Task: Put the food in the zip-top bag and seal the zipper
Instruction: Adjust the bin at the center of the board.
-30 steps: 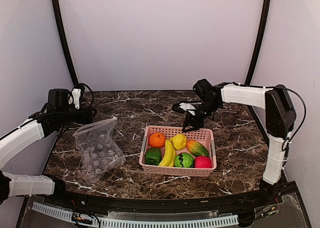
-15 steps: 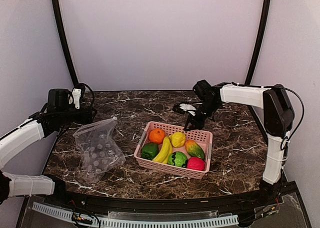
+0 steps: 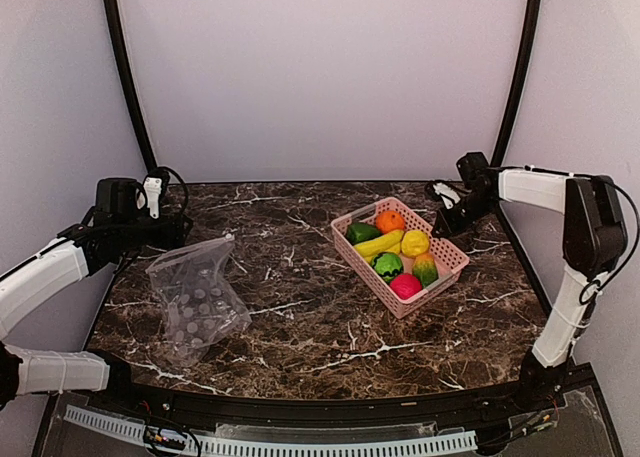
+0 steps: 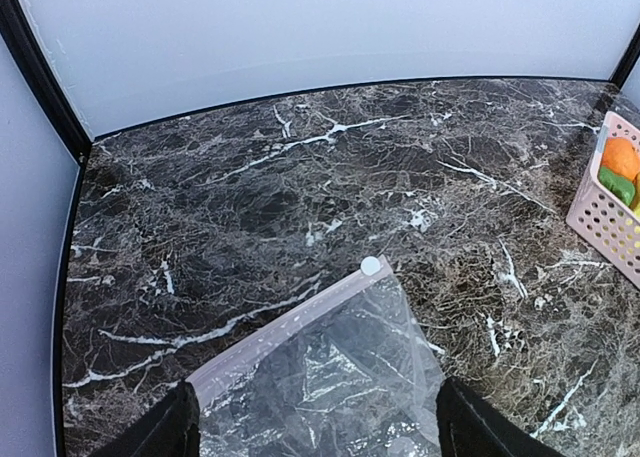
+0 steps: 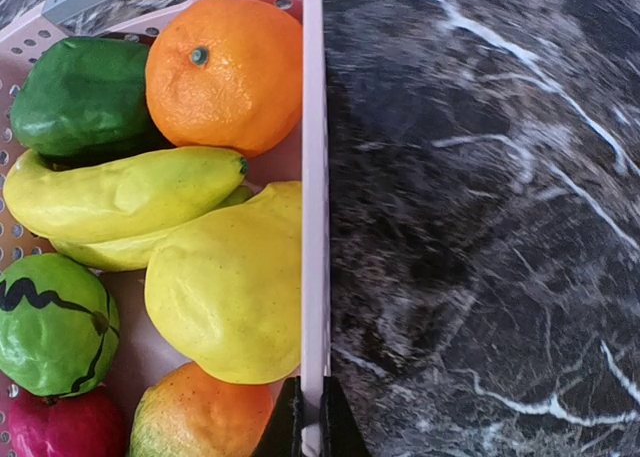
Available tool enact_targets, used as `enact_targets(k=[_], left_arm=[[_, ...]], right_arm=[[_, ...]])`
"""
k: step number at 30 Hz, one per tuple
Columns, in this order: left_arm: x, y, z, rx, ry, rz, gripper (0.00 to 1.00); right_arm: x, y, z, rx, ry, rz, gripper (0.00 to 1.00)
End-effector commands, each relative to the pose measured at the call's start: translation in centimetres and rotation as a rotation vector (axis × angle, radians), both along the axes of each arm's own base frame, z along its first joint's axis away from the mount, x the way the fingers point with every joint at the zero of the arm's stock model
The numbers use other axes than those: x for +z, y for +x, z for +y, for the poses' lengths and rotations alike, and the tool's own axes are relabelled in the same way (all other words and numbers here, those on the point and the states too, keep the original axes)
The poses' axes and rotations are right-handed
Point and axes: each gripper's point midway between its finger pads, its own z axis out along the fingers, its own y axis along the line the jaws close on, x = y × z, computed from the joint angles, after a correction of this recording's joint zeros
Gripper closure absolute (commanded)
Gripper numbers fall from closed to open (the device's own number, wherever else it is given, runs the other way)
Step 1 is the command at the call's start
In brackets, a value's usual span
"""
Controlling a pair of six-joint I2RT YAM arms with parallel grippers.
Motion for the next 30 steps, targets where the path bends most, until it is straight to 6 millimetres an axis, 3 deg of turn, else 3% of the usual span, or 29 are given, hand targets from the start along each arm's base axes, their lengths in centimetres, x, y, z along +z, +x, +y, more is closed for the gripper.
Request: enact_targets(k=[1,3,7,11,17,26,30], left_arm=[[0.0,0.0,0.4,0.017,0.012,0.002,0.2],[0.0,-0.1,0.4,0.015,0.012,0.003,0.2],[0.0,-0.1,0.4,0.016,0.015,0.001,0.19],[-0.3,0.0,0.5,0.023,0.015,0.009,0.19],[-0.9,0.2,0.4,0.026,0.007,0.029,0.18],[-2.1,0.5,0.2,0.024,0.009,0.064,0.18],[-2.6,0.6,0.3,0.034,0.007,0.079,0.18]], right_arm=[[-0.1,0.7,-4.0,-0.323,-0.019,-0.015,1.0],[-0.4,0.7,-5.4,-0.413,-0.001,-0.004,1.0],[-0.5,0.0,-6.1,-0.472,0.037,0.011,1.0],[-0.4,-1.9,-5.5,-0.46,0.075,0.065,1.0],[-0.7,-4.4,-4.2,-0.379,0.129,0.114,0.89],[-1.3,-6.8,-3.7,-0.333,0.152,0.141,1.0],[-0.9,-7.7,-4.8,-0.381,0.108,0.136,1.0]])
